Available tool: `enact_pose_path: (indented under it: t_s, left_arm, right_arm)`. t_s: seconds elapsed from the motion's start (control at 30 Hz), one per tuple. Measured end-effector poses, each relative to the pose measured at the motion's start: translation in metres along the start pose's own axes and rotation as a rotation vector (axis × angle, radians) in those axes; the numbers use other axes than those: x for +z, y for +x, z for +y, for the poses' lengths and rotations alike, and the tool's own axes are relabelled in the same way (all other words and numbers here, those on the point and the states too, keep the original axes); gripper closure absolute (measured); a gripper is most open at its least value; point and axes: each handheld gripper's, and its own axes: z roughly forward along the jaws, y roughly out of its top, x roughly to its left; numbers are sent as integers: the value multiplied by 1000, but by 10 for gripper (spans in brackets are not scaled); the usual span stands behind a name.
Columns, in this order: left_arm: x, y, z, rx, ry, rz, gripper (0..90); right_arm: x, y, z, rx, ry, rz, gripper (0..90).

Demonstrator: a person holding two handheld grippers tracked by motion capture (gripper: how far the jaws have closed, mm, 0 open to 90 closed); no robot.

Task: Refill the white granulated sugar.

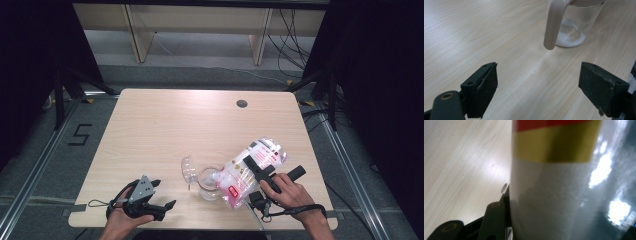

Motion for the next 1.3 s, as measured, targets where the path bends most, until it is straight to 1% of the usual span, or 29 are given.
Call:
enact_pose_path:
  t_s: [0.03,0.07,0.13,0.2,0.23,0.37,0.4,0.43,0.47,0.5,0.53,0.57,0.6,0.83,0.87,0.9,0.97,1.0,1.03,1.07,1.13,1.3]
  left_arm:
    - [0,0,0,-1,-4,3,153]
    - [0,0,0,1,-2,1,153]
    - [0,0,0,1,2,-1,153]
    - [0,0,0,0,-5,4,153]
    - [0,-1,0,1,-6,6,153]
    - [1,0,0,1,-8,6,153]
    - [0,0,0,1,-1,-1,153]
    - [0,0,0,-1,-2,1,153]
    - [0,0,0,2,-6,4,153]
    - [0,0,0,1,0,-1,153]
    - [0,0,0,0,-5,12,153]
    - [0,0,0,0,-4,12,153]
    - [0,0,0,2,-5,3,153]
    - [0,0,0,3,-1,0,153]
    - [0,0,0,1,-7,4,153]
    - [0,0,0,1,-7,4,153]
    - [0,0,0,0,-7,4,153]
    - [0,0,0,1,-6,4,153]
    - [0,0,0,1,-6,3,153]
    - [0,0,0,4,-3,3,153]
    - [1,-1,0,2,-7,6,153]
    - [1,0,-1,1,-4,10,153]
  right_arm:
    - [1,-2,0,-21,-13,0,551]
    - [1,-1,0,-9,-7,-1,551]
    - [0,0,0,-4,0,0,552]
    - [1,-3,0,-28,-14,0,552]
    - [0,-2,0,-19,-8,0,552]
    - [1,-2,0,-23,-9,1,553]
    - [0,-2,0,-25,-9,-1,553]
    - [0,-2,0,-18,-6,-4,553]
    - [0,-2,0,-21,-8,-4,553]
    - [0,-2,0,-17,-5,-6,553]
    - [0,-3,-1,-22,-7,-4,553]
    - [0,-3,-1,-22,-6,-4,553]
    - [0,-3,-1,-23,-5,-4,553]
    - [0,-4,0,-45,-9,-3,554]
    - [0,-4,0,-45,-9,-3,554]
    - [0,-2,0,-23,2,1,555]
    - [0,-3,0,-31,0,-2,555]
    - [0,-2,0,-24,3,-5,555]
    - [0,-2,0,-23,2,2,555]
    - [0,-4,0,-41,-4,-4,556]
    - [1,-4,0,-53,-13,-9,556]
    - [0,-3,0,-34,-2,-1,556]
